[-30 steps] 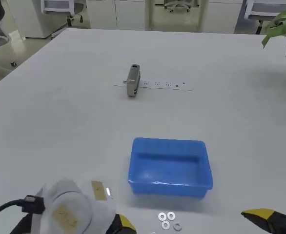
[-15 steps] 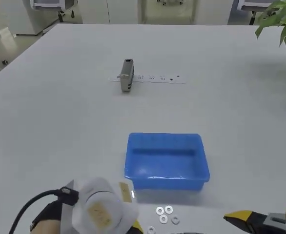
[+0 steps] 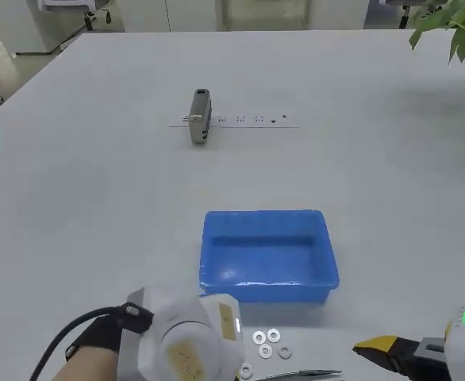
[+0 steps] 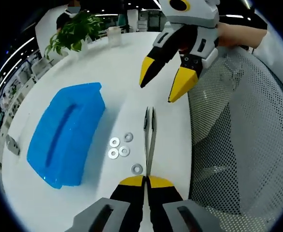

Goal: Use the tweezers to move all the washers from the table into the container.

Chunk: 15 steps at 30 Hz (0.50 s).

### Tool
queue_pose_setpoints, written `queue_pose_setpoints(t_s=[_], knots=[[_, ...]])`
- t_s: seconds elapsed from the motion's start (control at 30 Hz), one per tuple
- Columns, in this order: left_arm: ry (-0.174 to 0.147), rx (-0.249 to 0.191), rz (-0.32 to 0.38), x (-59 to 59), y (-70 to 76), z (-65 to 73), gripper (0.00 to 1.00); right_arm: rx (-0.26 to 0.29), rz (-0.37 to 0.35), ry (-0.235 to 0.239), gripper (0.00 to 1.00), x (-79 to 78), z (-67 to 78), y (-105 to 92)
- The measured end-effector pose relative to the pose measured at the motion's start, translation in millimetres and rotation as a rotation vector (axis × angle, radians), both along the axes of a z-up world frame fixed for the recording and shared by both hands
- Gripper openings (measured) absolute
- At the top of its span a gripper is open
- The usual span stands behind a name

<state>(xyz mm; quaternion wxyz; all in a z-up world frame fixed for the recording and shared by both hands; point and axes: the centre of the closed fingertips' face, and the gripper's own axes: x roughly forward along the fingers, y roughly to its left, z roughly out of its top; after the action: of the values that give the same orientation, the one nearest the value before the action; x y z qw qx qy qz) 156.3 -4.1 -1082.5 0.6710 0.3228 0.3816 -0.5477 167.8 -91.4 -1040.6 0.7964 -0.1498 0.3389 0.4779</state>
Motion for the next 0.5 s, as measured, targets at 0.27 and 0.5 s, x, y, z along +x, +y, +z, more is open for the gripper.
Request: queue_pose_setpoints(t_s=[0.27,0.5], knots=[[-0.040,0.038,-0.064,-1.5,-0.4,0.3,0.00,-0.028,0.045,0.000,0.29,-1.7,-9.0,8.4],[-0.027,-0.027,-0.021,-6.8,-0.1,28.0,0.00,-0.005,0.056,0.001,0.29,-2.3,-8.9,11.3]])
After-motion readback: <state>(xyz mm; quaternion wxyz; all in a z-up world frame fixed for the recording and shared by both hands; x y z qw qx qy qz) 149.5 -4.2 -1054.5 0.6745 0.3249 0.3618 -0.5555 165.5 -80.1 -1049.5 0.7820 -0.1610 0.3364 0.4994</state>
